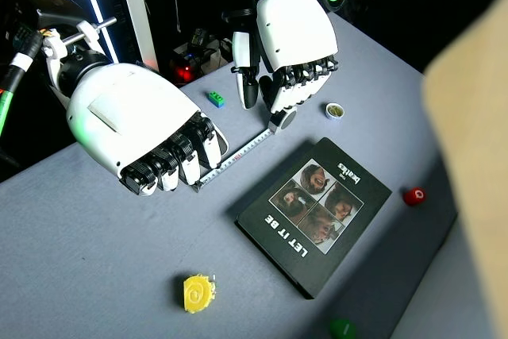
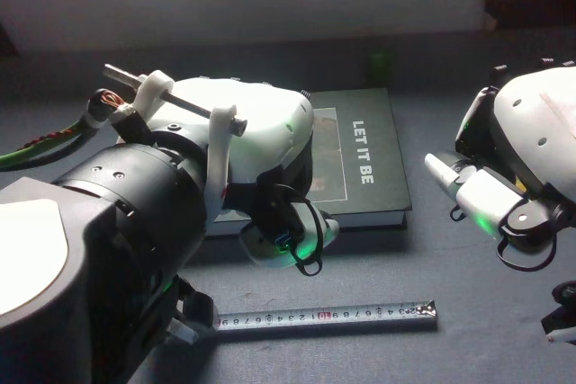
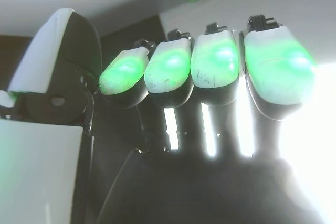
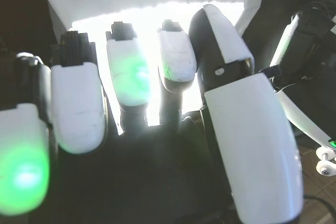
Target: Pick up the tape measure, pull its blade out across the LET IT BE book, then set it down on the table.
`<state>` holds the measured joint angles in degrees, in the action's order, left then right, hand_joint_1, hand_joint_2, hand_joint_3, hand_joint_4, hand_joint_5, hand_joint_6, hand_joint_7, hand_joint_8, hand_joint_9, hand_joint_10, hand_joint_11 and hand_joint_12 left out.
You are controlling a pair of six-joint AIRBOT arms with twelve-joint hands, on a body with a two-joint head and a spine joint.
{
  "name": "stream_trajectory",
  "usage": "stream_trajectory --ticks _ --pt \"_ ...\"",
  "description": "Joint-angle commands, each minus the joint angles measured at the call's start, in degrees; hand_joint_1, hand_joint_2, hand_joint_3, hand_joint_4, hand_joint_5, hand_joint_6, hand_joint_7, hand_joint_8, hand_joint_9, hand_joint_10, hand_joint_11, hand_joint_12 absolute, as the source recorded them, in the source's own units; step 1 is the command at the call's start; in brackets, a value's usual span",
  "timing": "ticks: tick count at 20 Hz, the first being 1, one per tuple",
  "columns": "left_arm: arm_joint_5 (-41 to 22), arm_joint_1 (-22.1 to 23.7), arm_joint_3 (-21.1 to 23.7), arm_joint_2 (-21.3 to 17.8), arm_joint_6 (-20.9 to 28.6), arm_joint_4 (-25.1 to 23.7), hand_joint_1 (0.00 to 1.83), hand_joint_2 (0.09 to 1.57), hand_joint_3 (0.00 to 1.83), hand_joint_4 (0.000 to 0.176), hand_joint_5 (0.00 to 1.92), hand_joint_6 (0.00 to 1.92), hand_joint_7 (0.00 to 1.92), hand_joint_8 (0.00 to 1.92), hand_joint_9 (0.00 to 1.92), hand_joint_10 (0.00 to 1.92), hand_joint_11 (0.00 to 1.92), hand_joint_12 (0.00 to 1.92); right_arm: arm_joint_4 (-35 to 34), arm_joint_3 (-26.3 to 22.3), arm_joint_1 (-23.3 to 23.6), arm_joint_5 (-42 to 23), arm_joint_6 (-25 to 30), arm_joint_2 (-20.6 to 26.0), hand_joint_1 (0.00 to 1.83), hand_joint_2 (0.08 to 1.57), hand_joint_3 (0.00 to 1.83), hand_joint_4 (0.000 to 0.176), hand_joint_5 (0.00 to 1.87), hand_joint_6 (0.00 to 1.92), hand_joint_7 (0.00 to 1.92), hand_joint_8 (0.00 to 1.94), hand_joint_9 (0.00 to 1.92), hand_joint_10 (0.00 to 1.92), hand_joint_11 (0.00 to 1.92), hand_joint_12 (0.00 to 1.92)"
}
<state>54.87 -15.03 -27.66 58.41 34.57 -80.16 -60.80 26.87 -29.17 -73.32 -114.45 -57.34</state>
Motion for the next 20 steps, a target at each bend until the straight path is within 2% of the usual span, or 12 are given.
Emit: stream_trajectory --ticks 1,3,4,8,14,16,17,20 --pt "0.6 0.9 0.3 0.0 0.1 -4.7 0.19 1.09 0.12 0.055 0.28 0.07 0.23 0.04 0.19 0.05 0.02 0.68 5.1 0.0 0.3 -3.8 0.2 0.4 0.07 0.95 0.29 0.107 0.04 0.09 0.07 0.05 0.00 0.04 0.00 0.26" --pt "0.6 0.9 0.4 0.0 0.1 -5.0 0.18 1.14 0.01 0.046 0.34 0.01 0.26 0.01 0.22 0.01 0.01 0.72 5.1 0.0 0.3 -3.8 0.2 0.4 0.06 1.06 0.06 0.108 0.07 0.01 0.08 0.00 0.01 0.00 0.00 0.25" --pt "0.6 1.0 0.4 0.0 0.1 -5.0 0.18 1.15 0.00 0.032 0.32 0.00 0.26 0.00 0.22 0.00 0.00 0.73 5.1 0.0 0.3 -3.7 0.2 0.4 0.06 1.07 0.04 0.107 0.07 0.00 0.09 0.00 0.01 0.00 0.00 0.26" --pt "-0.7 2.0 0.2 -0.3 0.1 -4.5 0.18 1.15 0.00 0.000 0.28 0.01 0.24 0.00 0.19 0.00 0.00 0.69 4.9 0.0 0.3 -3.1 0.4 0.9 0.07 1.07 0.02 0.107 0.10 0.01 0.10 0.00 0.03 0.00 0.00 0.34" --pt "-3.4 3.5 -1.2 -2.5 0.1 -2.2 0.18 1.12 0.00 0.000 0.29 0.00 0.23 0.00 0.20 0.00 0.00 0.69 4.7 0.4 0.5 -1.8 1.9 1.9 0.11 1.06 0.01 0.107 0.10 0.00 0.12 0.01 0.04 0.01 0.00 0.39" --pt "-6.0 3.3 -1.8 -4.0 -0.1 -1.8 0.33 1.04 0.00 0.000 0.28 0.00 0.23 0.00 0.20 0.00 0.00 0.68 4.6 0.4 0.4 -1.5 2.2 2.3 0.11 1.06 0.01 0.107 0.10 0.00 0.12 0.00 0.04 0.01 0.00 0.39" --pt "-8.8 3.3 -2.5 -6.5 -1.0 -0.9 0.51 1.00 0.00 0.000 0.27 0.00 0.23 0.00 0.19 0.00 0.00 0.66 3.8 0.4 0.2 -0.4 2.6 3.2 0.12 1.06 0.00 0.105 0.12 0.01 0.12 0.00 0.05 0.01 0.00 0.46" --pt "-16.6 3.8 -5.1 -9.5 -1.0 -0.2 0.73 0.95 0.00 0.000 0.27 0.00 0.23 0.00 0.20 0.00 0.00 0.67 3.9 0.4 0.1 2.0 3.5 4.5 0.15 1.05 0.00 0.104 0.14 0.01 0.15 0.01 0.08 0.01 0.00 0.55"
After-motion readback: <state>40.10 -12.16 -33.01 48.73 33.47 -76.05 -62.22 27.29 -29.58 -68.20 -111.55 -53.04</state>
